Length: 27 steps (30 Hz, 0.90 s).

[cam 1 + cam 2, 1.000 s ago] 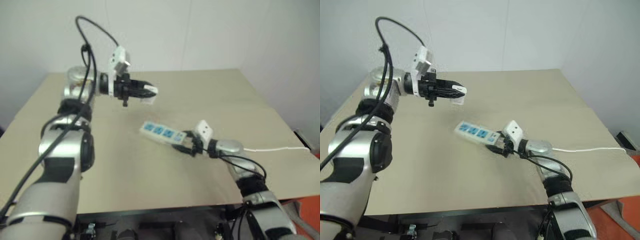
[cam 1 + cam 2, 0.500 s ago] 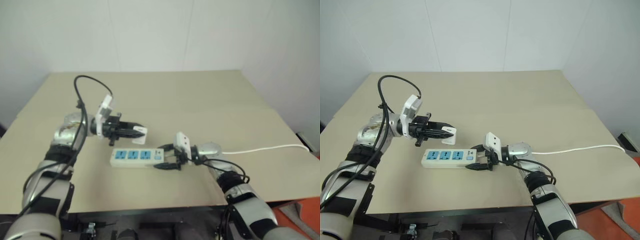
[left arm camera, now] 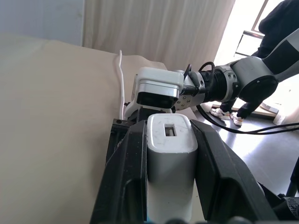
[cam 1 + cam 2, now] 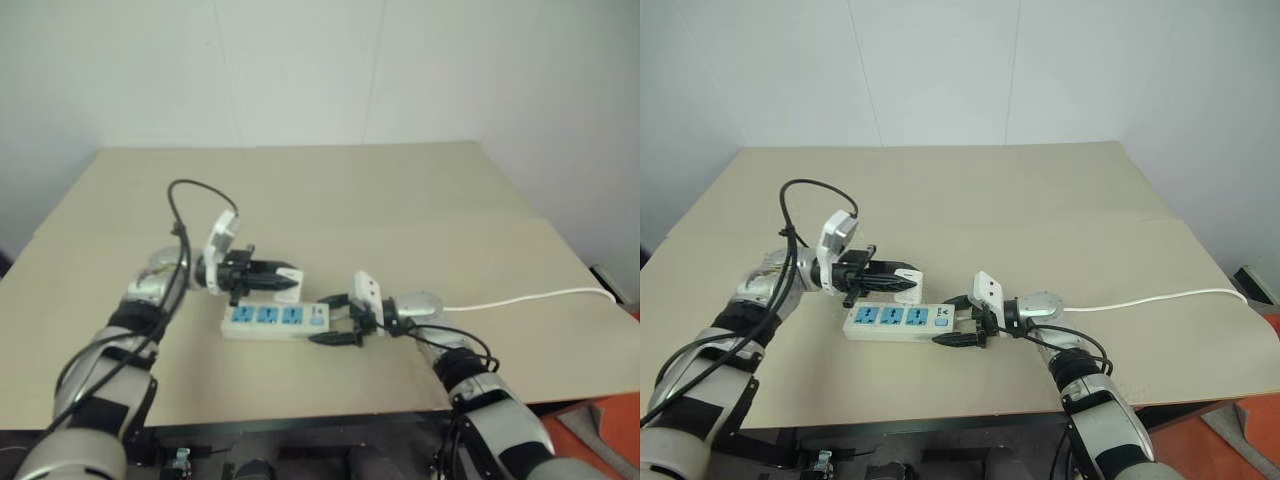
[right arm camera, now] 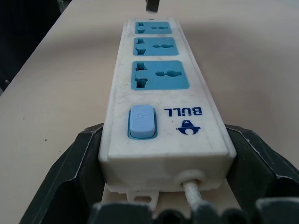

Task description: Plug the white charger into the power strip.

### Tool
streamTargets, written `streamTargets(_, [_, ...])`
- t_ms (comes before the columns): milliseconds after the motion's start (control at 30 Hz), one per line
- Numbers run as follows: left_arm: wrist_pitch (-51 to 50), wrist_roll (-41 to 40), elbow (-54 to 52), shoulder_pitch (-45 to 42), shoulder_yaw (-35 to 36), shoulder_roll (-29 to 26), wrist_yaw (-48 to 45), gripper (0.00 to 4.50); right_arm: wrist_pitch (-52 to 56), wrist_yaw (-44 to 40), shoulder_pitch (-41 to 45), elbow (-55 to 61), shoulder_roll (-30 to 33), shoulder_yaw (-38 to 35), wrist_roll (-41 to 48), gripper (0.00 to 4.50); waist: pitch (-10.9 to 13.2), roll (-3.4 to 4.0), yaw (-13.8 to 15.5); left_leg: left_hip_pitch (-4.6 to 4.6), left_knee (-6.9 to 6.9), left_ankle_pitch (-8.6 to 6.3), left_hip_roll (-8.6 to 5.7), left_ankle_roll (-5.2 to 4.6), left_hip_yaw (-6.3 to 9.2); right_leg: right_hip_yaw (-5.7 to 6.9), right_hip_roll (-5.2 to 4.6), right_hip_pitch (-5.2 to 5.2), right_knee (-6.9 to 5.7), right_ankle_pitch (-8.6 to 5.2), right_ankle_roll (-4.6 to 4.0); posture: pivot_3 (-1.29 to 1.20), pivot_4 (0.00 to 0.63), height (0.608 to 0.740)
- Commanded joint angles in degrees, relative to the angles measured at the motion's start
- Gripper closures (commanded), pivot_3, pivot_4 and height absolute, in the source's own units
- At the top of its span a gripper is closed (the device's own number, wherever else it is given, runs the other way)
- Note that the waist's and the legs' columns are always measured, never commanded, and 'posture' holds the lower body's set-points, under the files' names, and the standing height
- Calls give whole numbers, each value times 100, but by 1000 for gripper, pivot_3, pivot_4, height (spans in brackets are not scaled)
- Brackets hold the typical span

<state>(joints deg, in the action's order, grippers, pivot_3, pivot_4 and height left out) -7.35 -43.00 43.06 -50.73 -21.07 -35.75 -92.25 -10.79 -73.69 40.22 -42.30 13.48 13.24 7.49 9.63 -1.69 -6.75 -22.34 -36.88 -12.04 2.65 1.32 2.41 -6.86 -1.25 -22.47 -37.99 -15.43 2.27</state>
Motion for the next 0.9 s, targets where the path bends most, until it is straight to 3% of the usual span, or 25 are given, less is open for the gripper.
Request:
streamTargets(33, [181,-193,-7,-105,-118,28,-25,3495,19,-81,-57,-92,4,141,-176,1107,0,0,-1,0,0,0,0,0,0,0,0,0,0,0,0,0,150,740])
streamTargets(900, [794,148,916,-92,-771,306,-25,3495,183,18,-147,-17,54,183,-307,1107,0,0,2,8,0,0,-2,0,1,-1,0,12,3,-23,38,0,150,740])
